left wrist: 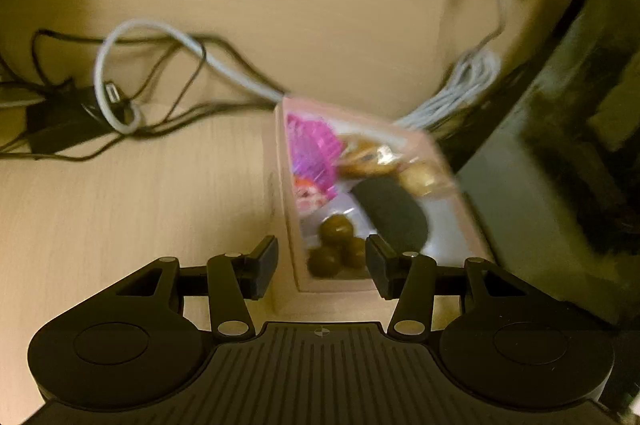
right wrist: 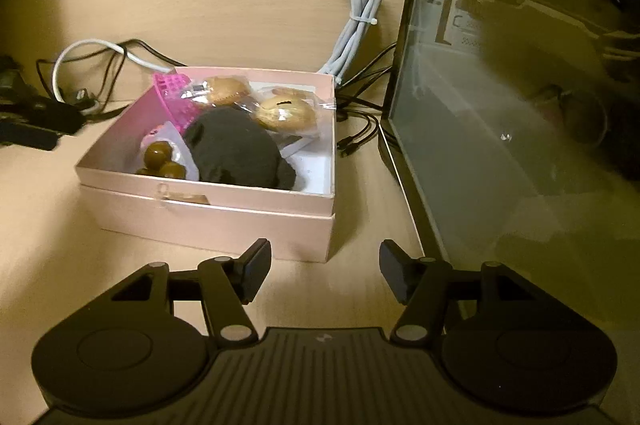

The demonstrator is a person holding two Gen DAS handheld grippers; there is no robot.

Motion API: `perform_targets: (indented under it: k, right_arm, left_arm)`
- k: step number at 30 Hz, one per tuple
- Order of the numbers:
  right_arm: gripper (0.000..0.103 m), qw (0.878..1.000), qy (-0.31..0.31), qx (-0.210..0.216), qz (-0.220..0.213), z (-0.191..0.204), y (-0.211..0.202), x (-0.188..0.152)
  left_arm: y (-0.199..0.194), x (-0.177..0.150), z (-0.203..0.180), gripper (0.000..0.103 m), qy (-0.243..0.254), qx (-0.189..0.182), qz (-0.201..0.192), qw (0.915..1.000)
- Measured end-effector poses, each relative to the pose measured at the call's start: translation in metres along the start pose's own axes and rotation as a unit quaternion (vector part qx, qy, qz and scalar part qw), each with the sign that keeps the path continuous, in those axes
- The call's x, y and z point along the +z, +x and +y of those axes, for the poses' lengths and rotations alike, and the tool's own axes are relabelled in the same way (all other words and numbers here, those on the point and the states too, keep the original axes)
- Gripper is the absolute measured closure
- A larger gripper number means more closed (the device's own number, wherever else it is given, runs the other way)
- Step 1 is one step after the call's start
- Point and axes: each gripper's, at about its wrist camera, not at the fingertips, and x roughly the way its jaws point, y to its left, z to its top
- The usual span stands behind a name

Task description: Organize objects

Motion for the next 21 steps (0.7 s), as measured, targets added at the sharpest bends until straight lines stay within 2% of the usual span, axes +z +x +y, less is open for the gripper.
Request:
perform_targets:
  k: [2,3,4,5,8,10,13,17,21]
  right_arm:
    - [0.043,1.0,-0.01,-0.007,0.0,0.002,0.007,-0.002]
    - [0.043,1.0,-0.014,-0.01,0.0,0.003,0.011,-0.002]
    - [0.043,1.0,-0.019,-0.012,-0.001,0.004,0.015,-0.001]
    - [0.043,1.0,-0.023,-0.013,0.0,0.006,0.019,-0.001]
    - [0.043,1.0,-0.025,0.007,0.001,0.013,0.023,0.001]
    - [0.043,0.999,-0.031,0.016,-0.007,0.023,0.024,0.003]
    - [0.043,0.998,-0.044,0.031,-0.013,0.043,0.028,0.009]
    - [0.042,0.997,-0.064,0.047,-0.013,0.064,0.034,0.017]
    - [0.041,0.997,-0.07,0.043,-0.012,0.075,0.035,0.02]
  left_arm:
    - [0.02,0.0,0.001,0.05,0.003,0.041,0.026,0.9988]
    - [0.026,-0.003,0.005,0.043,0.001,0.06,0.029,0.9978]
    - [0.024,-0.007,0.012,0.041,-0.009,0.072,0.022,0.9971]
    - [0.022,-0.009,0.016,0.032,-0.019,0.078,0.019,0.9966]
    - [0.008,-0.016,0.026,0.025,-0.033,0.097,0.007,0.9947]
    - [0.004,-0.021,0.03,0.013,-0.026,0.114,0.001,0.9931]
    - [0.0,-0.023,0.048,0.002,-0.046,0.129,-0.005,0.9906]
    - [-0.001,-0.012,0.074,0.002,-0.046,0.135,-0.019,0.9896]
    - [-0.004,0.0,0.089,0.001,-0.034,0.135,-0.017,0.99]
